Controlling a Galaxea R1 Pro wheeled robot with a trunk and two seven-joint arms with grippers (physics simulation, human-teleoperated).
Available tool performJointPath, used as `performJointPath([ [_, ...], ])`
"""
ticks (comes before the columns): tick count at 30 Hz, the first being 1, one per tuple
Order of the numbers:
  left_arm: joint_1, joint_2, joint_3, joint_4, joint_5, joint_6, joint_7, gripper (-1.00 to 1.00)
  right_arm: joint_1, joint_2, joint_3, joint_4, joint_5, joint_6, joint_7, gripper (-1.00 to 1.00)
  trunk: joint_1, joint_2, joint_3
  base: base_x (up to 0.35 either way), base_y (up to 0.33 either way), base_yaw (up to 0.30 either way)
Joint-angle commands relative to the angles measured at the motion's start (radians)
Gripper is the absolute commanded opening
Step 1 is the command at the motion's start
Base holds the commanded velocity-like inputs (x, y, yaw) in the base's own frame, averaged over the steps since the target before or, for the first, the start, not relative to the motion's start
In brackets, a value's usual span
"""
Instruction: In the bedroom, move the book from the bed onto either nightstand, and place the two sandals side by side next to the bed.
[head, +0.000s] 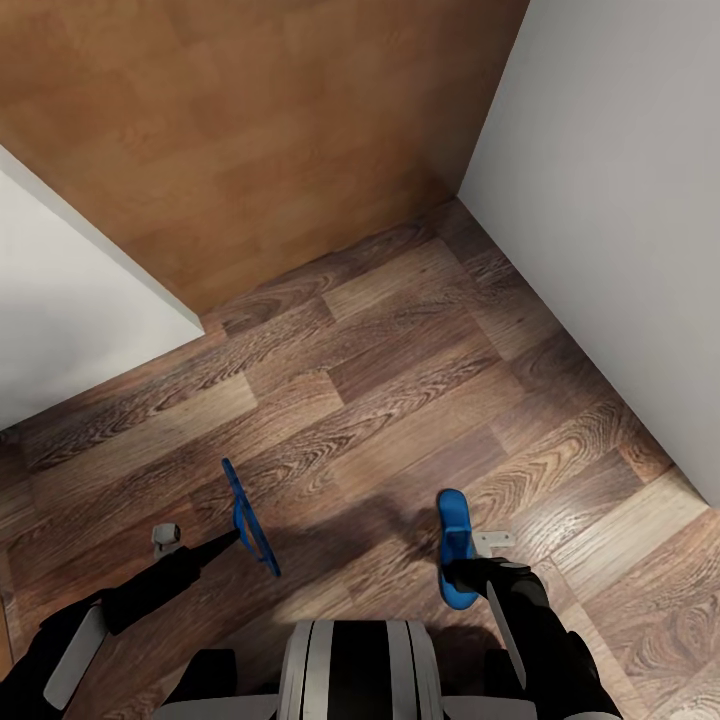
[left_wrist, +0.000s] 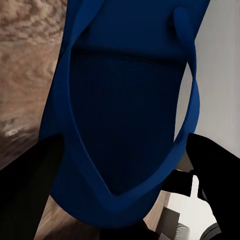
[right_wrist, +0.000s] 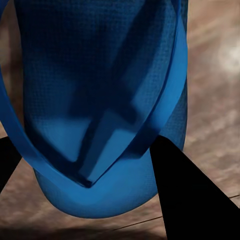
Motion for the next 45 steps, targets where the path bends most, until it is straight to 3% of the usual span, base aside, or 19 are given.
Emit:
performJointPath([
  [1, 0.0, 0.0, 0.0, 0.0, 0.004, 0.009, -0.002, -1.0, 0.0, 0.001, -0.003, -0.002, 0.006, 0.005, 0.005, -1.0, 0.0, 0.0, 0.0, 0.0, 0.0, 0.0],
  [8, 0.0, 0.0, 0.0, 0.0, 0.004, 0.009, -0.002, -1.0, 0.0, 0.001, -0.003, -0.002, 0.006, 0.005, 0.005, -1.0, -0.001, 0.0, 0.007, 0.0, 0.0, 0.0],
  [41, 0.0, -0.001, -0.004, 0.0, 0.004, 0.01, -0.002, -1.0, 0.0, 0.001, -0.006, -0.006, 0.005, 0.004, 0.007, -1.0, -0.016, 0.008, 0.135, 0.0, 0.0, 0.0],
  [45, 0.0, -0.002, -0.006, 0.001, 0.004, 0.009, -0.001, -1.0, 0.0, 0.001, -0.007, -0.005, -0.028, 0.004, 0.006, -1.0, -0.018, 0.009, 0.15, 0.0, 0.0, 0.0],
])
